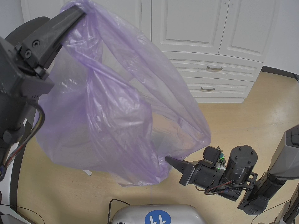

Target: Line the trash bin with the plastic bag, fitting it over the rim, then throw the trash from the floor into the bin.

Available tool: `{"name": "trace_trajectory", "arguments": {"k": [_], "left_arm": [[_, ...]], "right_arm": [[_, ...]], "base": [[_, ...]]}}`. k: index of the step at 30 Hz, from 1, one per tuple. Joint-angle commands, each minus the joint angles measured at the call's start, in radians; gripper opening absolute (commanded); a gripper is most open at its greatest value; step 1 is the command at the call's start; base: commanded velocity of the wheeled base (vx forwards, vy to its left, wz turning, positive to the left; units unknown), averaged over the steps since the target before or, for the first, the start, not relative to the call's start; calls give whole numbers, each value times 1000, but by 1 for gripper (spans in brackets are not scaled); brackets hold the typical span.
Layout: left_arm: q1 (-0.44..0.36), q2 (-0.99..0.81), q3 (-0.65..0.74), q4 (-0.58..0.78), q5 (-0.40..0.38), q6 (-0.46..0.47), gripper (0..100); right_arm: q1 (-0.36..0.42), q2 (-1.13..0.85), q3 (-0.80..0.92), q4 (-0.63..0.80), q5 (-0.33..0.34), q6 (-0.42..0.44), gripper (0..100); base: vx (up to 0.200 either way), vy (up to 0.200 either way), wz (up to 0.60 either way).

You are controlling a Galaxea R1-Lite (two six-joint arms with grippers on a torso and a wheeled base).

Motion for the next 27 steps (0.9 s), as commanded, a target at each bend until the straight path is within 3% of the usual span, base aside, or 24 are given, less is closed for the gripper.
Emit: {"name": "trace_trajectory", "arguments": {"k": [1,4,7,11,17,18,21,23,27], "left_arm": [[27,9,0,7,-2,-4,0],[51,24,12,20,-32,-4,0],[94,44,52,27,-105,-1,0],[156,61,75,56,-188,1,0],[252,85,60,235,-216,32,0],[304,119,43,300,-228,53,0],[349,168,32,309,-236,64,0],[378,214,21,306,-236,65,0],[430,297,-2,304,-236,65,0]], "right_arm": [[-48,-74,35,-18,16,-57,0],[-111,-124,57,-18,59,-135,0],[-172,-175,91,-18,105,-183,0],[-255,-232,134,-18,164,-307,0],[-315,-270,129,-18,168,-336,0],[-331,-284,129,-18,179,-345,0],[-348,-296,129,-18,187,-369,0],[-367,-327,115,42,187,-404,0],[-391,-439,40,327,187,-428,0]], "base": [[0,0,0],[0,0,0],[0,0,0],[0,0,0],[0,0,0],[0,0,0],[0,0,0],[0,0,0],[0,0,0]]}}
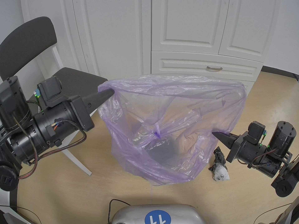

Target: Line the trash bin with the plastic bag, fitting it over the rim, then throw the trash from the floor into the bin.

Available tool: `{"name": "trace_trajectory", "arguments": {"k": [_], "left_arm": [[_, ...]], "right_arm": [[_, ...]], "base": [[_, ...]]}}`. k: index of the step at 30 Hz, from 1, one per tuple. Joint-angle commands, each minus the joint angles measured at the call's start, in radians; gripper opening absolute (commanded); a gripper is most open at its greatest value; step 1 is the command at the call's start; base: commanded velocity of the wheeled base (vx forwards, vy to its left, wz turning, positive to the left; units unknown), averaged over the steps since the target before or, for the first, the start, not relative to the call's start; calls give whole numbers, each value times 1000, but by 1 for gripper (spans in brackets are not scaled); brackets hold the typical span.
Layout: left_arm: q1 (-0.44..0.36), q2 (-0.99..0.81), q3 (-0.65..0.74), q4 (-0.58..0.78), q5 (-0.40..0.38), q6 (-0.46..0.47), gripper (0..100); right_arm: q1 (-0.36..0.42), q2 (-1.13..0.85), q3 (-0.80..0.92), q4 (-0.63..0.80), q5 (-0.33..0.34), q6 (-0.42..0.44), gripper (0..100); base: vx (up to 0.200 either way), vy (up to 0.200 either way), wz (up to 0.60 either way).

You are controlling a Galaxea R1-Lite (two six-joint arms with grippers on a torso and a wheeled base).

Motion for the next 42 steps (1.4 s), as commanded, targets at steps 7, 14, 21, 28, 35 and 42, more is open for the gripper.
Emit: {"name": "trace_trajectory", "arguments": {"k": [7,14,21,28,35,42], "left_arm": [[119,291,-50,-103,-7,4,0],[121,475,-53,-281,2,-6,0],[158,588,-79,-368,-4,-9,0],[173,654,-111,-423,1,-50,0],[184,722,-143,-488,-3,-81,0],[184,763,-179,-488,1,-119,0]], "right_arm": [[-66,-377,-345,1022,-17,-35,0],[-52,-380,-469,1296,-50,-38,0],[-127,-245,-602,1465,-58,-222,0],[-127,-72,-613,1349,-52,-276,0],[-78,66,-605,1192,-55,-200,0],[-69,114,-605,1178,-53,-183,0]], "base": [[0,0,0],[0,0,0],[0,0,0],[0,0,0],[0,0,0],[0,0,0]]}}
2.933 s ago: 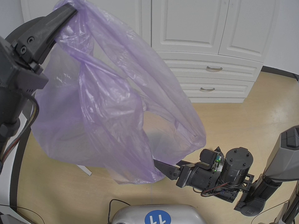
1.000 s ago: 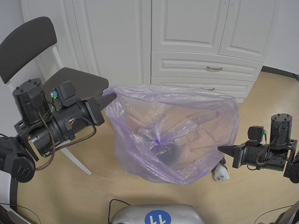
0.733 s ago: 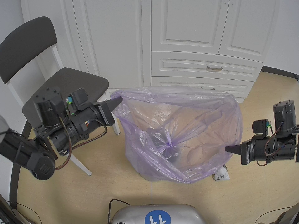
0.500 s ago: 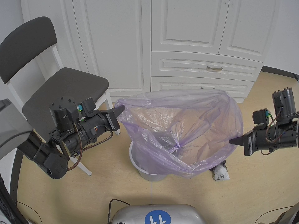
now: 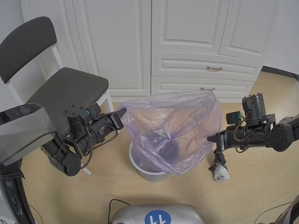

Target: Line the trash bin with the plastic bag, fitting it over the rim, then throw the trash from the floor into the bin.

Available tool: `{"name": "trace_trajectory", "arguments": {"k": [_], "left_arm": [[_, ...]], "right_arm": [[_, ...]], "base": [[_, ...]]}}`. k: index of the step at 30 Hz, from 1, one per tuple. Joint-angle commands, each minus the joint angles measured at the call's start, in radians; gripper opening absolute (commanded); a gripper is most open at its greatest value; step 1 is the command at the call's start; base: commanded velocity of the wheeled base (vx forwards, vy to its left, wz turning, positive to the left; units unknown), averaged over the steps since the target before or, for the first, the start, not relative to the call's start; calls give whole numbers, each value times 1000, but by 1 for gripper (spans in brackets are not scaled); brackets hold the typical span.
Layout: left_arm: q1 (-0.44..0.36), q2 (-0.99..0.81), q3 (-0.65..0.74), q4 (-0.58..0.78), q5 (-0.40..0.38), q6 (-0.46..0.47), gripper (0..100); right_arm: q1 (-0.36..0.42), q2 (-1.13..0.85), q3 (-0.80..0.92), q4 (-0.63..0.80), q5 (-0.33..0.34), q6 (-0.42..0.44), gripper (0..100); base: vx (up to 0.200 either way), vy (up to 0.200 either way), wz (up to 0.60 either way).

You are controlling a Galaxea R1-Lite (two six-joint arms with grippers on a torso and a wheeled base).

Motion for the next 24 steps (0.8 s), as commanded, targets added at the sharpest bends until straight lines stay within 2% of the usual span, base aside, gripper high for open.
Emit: {"name": "trace_trajectory", "arguments": {"k": [1,10,16,24], "left_arm": [[2,66,-41,-1,2,-41,0],[17,108,-73,-1,0,-49,0],[19,108,-70,-1,-5,-49,0],[34,166,-111,2,-8,-55,0]], "right_arm": [[8,108,-10,-5,4,4,0],[11,207,-9,-97,6,12,0],[29,226,-13,-103,9,47,0],[15,345,-53,-227,7,133,0]], "base": [[0,0,0],[0,0,0],[0,0,0],[0,0,0]]}}
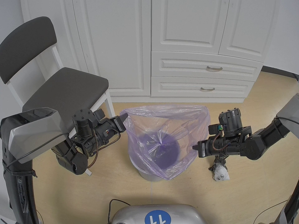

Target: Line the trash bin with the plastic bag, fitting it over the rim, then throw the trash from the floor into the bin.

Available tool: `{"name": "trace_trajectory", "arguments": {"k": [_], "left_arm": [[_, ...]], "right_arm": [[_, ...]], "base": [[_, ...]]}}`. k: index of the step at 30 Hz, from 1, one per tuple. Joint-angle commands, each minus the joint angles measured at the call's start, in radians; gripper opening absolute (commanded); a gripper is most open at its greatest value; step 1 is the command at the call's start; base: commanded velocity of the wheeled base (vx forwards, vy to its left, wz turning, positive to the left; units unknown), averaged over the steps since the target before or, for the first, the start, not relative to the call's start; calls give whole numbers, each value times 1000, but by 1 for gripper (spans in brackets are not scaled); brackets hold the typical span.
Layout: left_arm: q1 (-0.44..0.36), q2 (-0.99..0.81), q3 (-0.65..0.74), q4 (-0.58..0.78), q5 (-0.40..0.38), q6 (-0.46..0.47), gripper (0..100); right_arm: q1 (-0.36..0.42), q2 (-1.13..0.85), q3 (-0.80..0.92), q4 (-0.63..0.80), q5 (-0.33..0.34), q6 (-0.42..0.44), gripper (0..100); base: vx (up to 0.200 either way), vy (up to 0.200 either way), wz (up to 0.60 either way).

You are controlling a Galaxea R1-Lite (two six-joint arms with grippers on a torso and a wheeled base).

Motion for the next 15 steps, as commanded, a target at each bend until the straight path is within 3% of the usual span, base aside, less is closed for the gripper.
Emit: {"name": "trace_trajectory", "arguments": {"k": [1,15], "left_arm": [[15,37,-26,5,-1,-8,0],[8,100,-134,2,6,-161,0]], "right_arm": [[-12,82,-28,-37,-1,33,0],[-59,91,-43,-91,-5,53,0]], "base": [[0,0,0],[0,0,0]]}}
